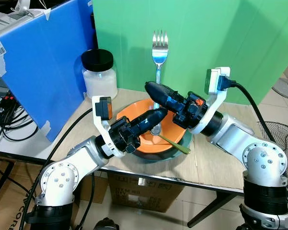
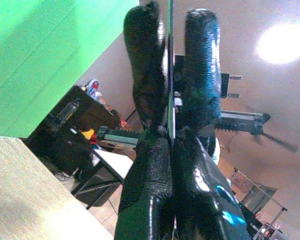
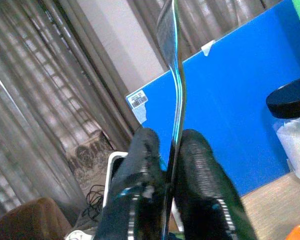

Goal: Setting the table

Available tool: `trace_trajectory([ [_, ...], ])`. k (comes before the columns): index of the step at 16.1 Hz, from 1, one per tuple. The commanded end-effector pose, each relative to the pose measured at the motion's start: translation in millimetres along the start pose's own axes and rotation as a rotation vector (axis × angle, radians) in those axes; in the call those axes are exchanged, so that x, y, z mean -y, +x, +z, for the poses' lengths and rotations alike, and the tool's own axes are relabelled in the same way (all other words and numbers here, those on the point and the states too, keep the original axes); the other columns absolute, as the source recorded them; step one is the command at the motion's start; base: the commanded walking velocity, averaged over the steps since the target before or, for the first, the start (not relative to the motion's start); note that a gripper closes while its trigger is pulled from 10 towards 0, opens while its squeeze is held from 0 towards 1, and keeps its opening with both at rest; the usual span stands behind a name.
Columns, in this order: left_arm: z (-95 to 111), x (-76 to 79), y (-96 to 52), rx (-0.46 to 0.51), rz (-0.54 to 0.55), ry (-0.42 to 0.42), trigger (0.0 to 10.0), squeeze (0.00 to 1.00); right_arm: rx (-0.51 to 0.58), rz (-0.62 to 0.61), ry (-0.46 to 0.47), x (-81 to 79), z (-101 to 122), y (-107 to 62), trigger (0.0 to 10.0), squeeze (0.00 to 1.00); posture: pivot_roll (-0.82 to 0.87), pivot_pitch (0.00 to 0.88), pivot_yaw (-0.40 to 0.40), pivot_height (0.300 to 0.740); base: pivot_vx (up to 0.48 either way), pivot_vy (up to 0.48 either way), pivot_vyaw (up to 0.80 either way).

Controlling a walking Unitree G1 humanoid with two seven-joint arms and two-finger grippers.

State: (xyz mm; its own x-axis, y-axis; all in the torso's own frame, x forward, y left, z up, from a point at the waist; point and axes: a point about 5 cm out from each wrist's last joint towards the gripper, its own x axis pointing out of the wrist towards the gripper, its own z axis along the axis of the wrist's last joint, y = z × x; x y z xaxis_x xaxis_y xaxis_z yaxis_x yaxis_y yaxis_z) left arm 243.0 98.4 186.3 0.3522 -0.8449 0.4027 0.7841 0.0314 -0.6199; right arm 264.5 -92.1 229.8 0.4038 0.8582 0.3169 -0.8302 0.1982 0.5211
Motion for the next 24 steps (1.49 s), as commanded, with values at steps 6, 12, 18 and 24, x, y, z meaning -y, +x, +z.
trace_trajectory([
  [6, 1.1, 5.9, 1.9, -0.005, -0.020, 0.014, 0.0, 0.00, -0.001, -0.031, -0.015, 0.6, -0.1, -1.6, 0.0, 0.00, 0.13, 0.000, -0.032, 0.740, 0.000, 0.000, 0.00],
  [12, 1.1, -5.6, 1.5, -0.040, 0.116, 0.062, 10.0, 0.00, 0.022, -0.080, -0.033, 3.7, 2.5, -0.6, 0.0, 0.00, 0.13, 0.000, -0.031, 0.740, 0.000, 0.000, 0.00],
  [18, 8.6, -15.7, -3.4, -0.190, 0.383, 0.519, 10.0, 0.00, 0.005, -0.244, -0.187, 11.7, 3.9, 3.8, 0.0, 0.00, 0.13, 0.000, -0.024, 0.740, 0.000, 0.000, 0.00],
  [24, 13.8, -40.2, 6.7, -0.332, 0.666, 0.971, 10.0, 0.00, 0.070, -0.401, -0.280, 17.5, 5.9, 16.1, 0.0, 0.00, 0.14, 0.000, -0.034, 0.740, 0.000, 0.000, 0.00],
])
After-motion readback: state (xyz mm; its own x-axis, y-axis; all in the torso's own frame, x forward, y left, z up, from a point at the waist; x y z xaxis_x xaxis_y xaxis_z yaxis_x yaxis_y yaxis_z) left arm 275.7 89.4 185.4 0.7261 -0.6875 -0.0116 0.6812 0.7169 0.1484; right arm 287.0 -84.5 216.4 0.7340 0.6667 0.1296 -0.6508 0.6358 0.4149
